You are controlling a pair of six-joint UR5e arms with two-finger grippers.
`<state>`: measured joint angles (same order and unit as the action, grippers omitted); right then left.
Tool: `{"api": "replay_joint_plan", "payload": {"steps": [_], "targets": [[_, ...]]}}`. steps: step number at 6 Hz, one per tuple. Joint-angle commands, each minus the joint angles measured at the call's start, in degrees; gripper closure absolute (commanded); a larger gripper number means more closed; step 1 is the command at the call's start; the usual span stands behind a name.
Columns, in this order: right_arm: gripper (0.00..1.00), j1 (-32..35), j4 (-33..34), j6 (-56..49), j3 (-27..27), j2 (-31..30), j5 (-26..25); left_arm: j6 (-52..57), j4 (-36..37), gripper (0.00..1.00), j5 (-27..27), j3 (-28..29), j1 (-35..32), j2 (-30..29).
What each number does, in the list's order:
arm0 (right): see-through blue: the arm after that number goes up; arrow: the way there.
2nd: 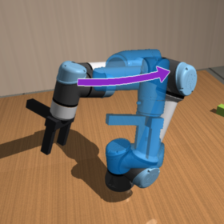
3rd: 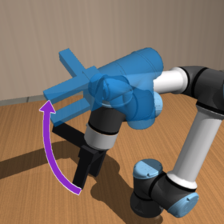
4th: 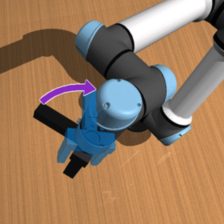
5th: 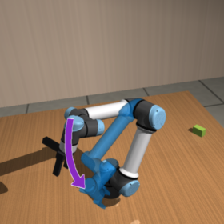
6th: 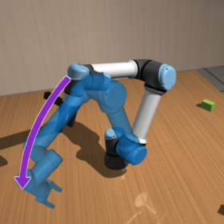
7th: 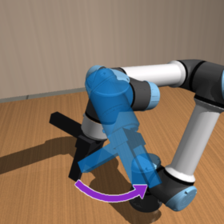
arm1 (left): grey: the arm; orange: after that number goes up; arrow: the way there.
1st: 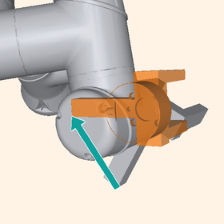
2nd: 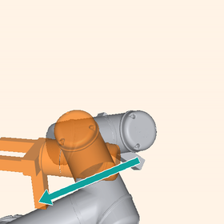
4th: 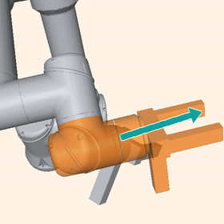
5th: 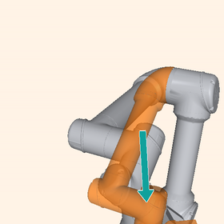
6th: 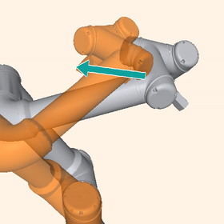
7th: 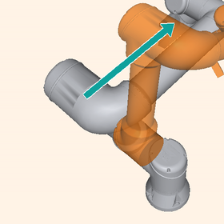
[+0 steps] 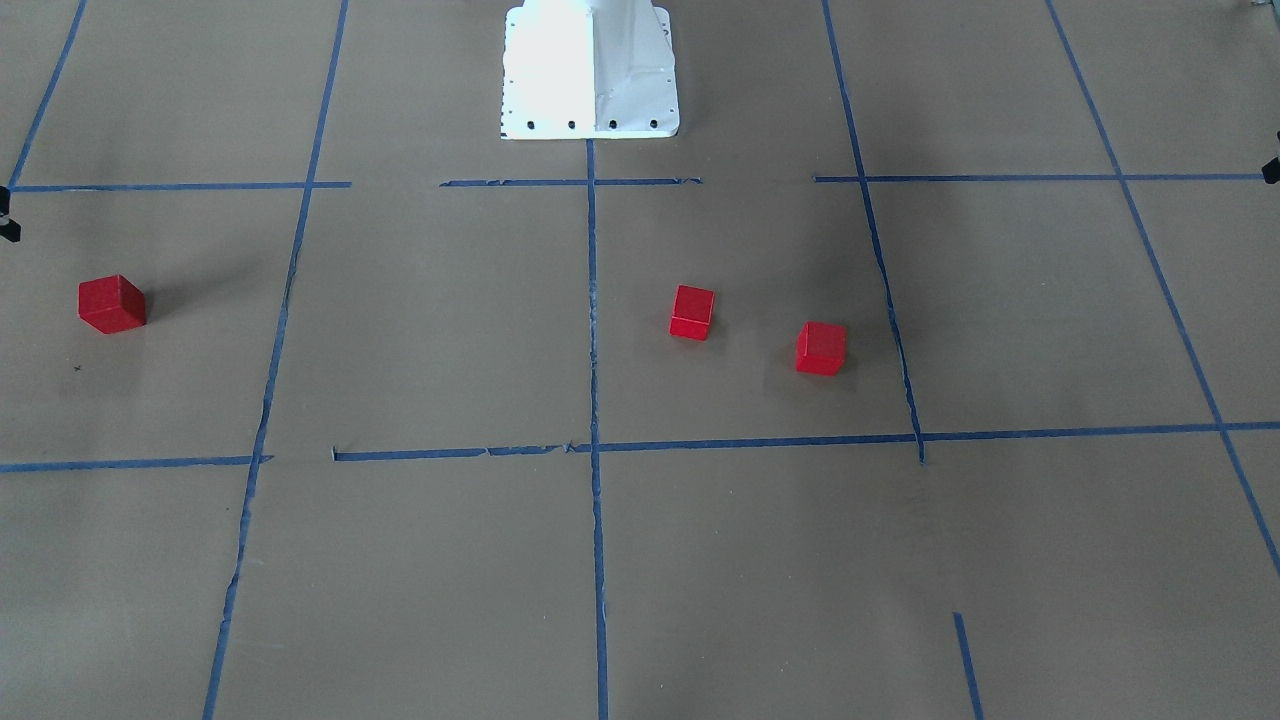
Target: Form red blocks into L shape at center
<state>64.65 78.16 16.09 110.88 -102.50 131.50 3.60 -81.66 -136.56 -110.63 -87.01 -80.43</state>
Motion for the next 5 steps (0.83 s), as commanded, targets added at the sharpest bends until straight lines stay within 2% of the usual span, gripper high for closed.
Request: {"api": "replay_joint_plan", "payload": {"steps": [1,5], "targets": [[0.0,-4.15,-0.82,5.05,-0.22,0.54,-1.6,0.0,0.01,0.0,-0.02,-0.02,0.0,0.01],[0.0,-8.48,-0.82,5.36,-5.57,4.93,-2.48,0.0,0.01,0.0,-0.02,-0.11,0.0,-0.08]]}}
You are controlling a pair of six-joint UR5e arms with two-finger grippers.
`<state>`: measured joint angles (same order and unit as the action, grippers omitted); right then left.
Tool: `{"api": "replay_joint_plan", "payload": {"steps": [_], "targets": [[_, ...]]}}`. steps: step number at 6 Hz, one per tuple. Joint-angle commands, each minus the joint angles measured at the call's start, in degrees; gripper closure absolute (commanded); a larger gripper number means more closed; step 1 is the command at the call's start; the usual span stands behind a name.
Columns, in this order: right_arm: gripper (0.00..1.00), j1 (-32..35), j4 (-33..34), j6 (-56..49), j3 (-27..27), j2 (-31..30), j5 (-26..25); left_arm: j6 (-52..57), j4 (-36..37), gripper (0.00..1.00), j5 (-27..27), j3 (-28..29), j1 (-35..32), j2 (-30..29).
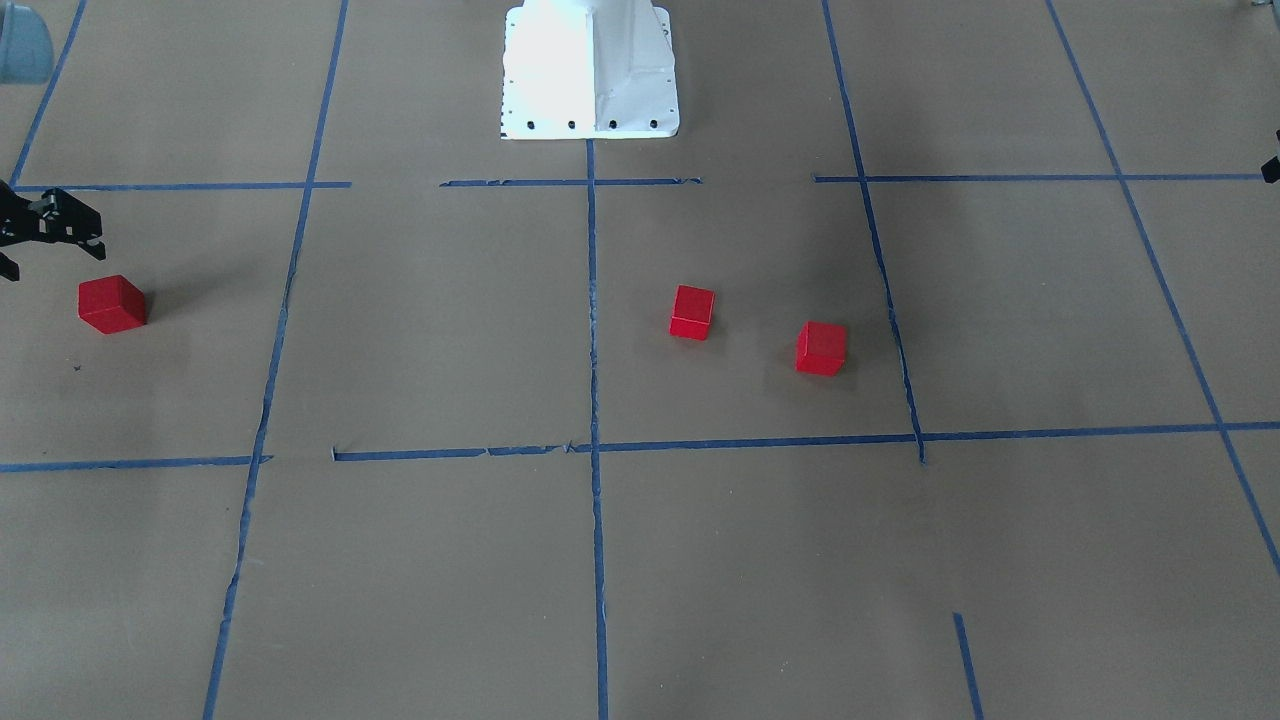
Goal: Form red blocks into L shape at center
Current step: 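Lower the right gripper onto the lone red cube and close it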
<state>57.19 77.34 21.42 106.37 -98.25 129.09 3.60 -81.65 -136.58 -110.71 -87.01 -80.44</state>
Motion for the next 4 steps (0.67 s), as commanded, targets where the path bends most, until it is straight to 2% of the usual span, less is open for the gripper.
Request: {"api": "replay_joint_plan", "payload": {"steps": [1,3,4], "targets": [[0.01,-1.64,0.0,0.03,-2.12,1.03,-0.15,0.0,0.0,0.0,0.0,-0.12,0.0,-0.07],[0.01,-2.17,0.0,-0.06,-5.45,3.39,-2.08,0.0,0.0,0.0,-0.09,-0.3,0.0,-0.33],[0.01,-2.43,0.0,0.03,-5.82,3.67,-2.09,0.0,0.0,0.0,-1.83,-0.21,0.0,-0.42]]}}
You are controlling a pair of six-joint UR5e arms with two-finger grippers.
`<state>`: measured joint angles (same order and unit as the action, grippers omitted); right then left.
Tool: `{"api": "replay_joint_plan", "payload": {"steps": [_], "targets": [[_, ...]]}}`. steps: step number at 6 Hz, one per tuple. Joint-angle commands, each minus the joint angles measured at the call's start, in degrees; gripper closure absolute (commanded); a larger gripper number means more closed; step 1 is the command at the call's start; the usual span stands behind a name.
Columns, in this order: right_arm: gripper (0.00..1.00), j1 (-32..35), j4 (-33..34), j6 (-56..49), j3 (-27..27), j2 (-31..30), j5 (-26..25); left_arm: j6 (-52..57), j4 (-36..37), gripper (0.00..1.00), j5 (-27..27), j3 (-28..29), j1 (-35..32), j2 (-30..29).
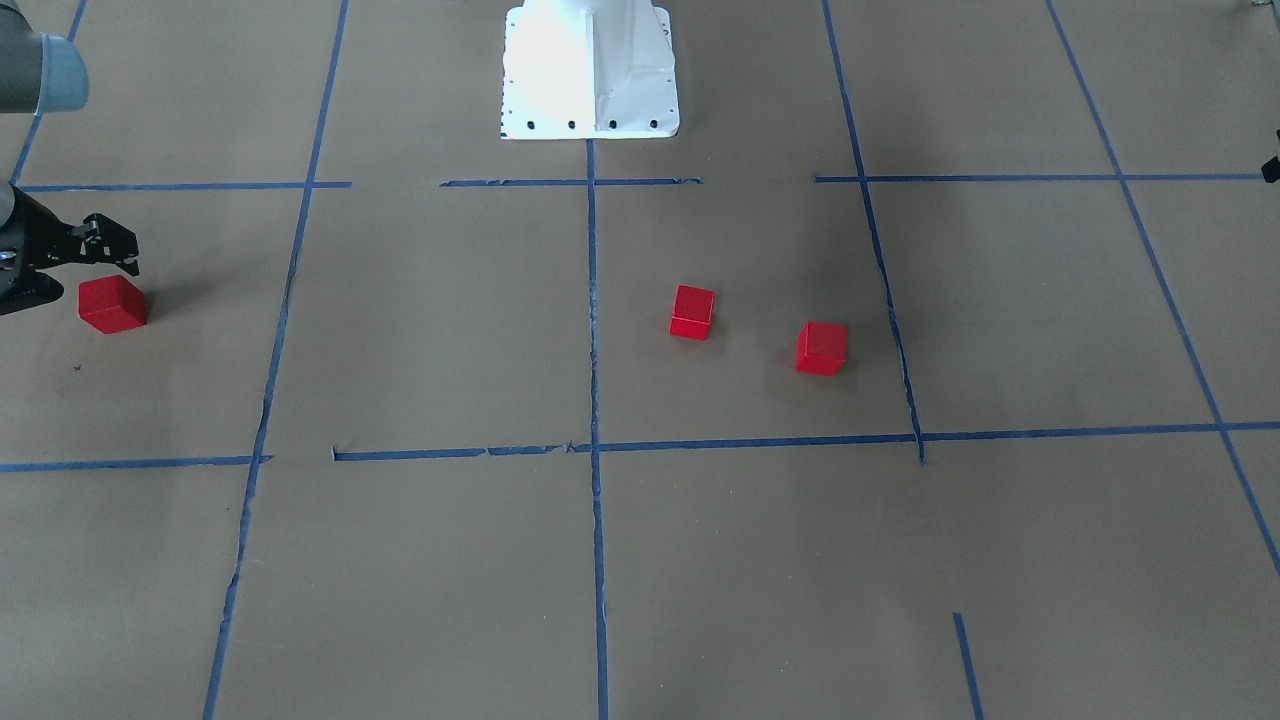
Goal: Form red blocks into L shape at center
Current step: 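Lower the right gripper onto the lone red cube and close it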
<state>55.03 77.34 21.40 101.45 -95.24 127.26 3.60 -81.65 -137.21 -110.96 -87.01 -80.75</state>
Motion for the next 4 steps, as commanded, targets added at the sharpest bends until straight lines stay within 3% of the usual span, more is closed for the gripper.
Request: {"api": "replay_joint_plan", "payload": {"steps": [1,2,3,4], "targets": [[0.02,-0.88,0.0,0.04,-2.21,0.76,-0.35,0.0,0.09,0.0,-2.44,0.04,0.0,-0.11],[0.13,-0.98,0.0,0.04,-2.57,0.76,-0.35,0.0,0.09,0.0,-2.45,-0.04,0.0,-0.19],[0.44,-0.98,0.0,0.13,-2.75,0.67,-0.26,-0.09,0.26,0.0,-2.54,-0.65,0.0,-0.19],[0.85,-1.07,0.0,0.3,-2.14,0.76,0.0,-0.09,0.52,0.0,-2.54,-1.09,0.0,-0.19]]}}
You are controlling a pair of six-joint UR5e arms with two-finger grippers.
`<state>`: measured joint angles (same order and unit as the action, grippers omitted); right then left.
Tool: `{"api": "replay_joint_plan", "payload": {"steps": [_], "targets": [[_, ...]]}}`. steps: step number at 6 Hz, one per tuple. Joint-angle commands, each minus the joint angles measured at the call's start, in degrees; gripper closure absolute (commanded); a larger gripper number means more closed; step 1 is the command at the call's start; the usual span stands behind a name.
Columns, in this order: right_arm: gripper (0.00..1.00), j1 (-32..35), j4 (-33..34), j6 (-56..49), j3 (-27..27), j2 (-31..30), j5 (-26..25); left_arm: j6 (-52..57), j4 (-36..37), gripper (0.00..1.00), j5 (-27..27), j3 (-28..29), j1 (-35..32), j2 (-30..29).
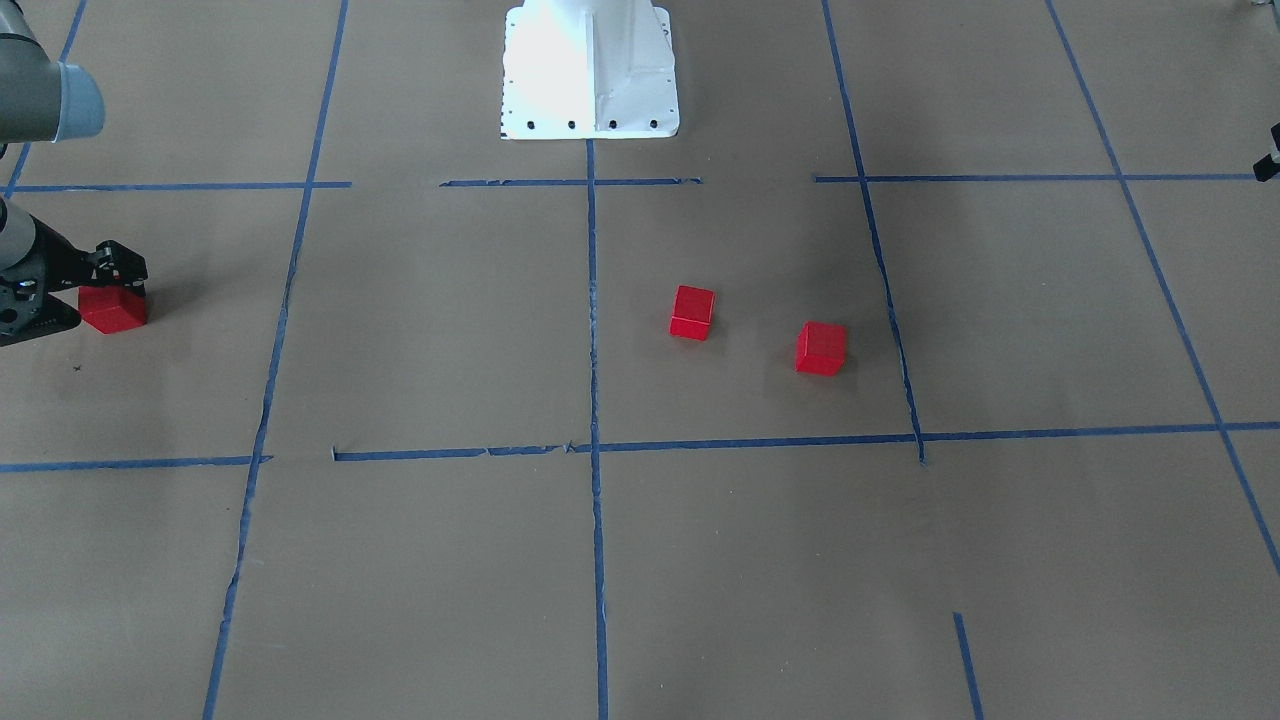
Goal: Form red blocks into L shape at center
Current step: 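Lower the right gripper onto the lone red cube and close it, then carry the red cube with the right gripper toward the table center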
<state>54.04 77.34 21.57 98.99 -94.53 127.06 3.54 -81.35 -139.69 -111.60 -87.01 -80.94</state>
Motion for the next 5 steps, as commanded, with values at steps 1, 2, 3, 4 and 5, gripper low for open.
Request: {"api": "replay_joint_plan", "payload": {"steps": [1,2,3,4,5], "targets": [[0.99,-0.08,0.09,0.49,3.37,0.22,0.81,-0.02,0.23,0.0,-0.05,-0.72,-0.09,-0.01],[1.0,-0.51,2.96,4.58,9.41,1.27,0.73,-0.02,0.4,0.0,-1.1,-1.33,-0.09,-0.01],[1.0,-2.52,9.95,10.45,12.08,8.93,0.82,-0.02,0.4,0.0,-1.8,-1.25,-0.09,-0.01],[1.0,-6.37,18.11,17.39,12.63,18.76,0.47,-0.11,0.31,0.0,-1.72,-1.33,0.0,-0.1],[1.0,-12.58,20.72,23.98,11.68,25.99,-0.14,-0.11,0.14,0.0,-1.46,-0.99,0.0,-0.01]]}}
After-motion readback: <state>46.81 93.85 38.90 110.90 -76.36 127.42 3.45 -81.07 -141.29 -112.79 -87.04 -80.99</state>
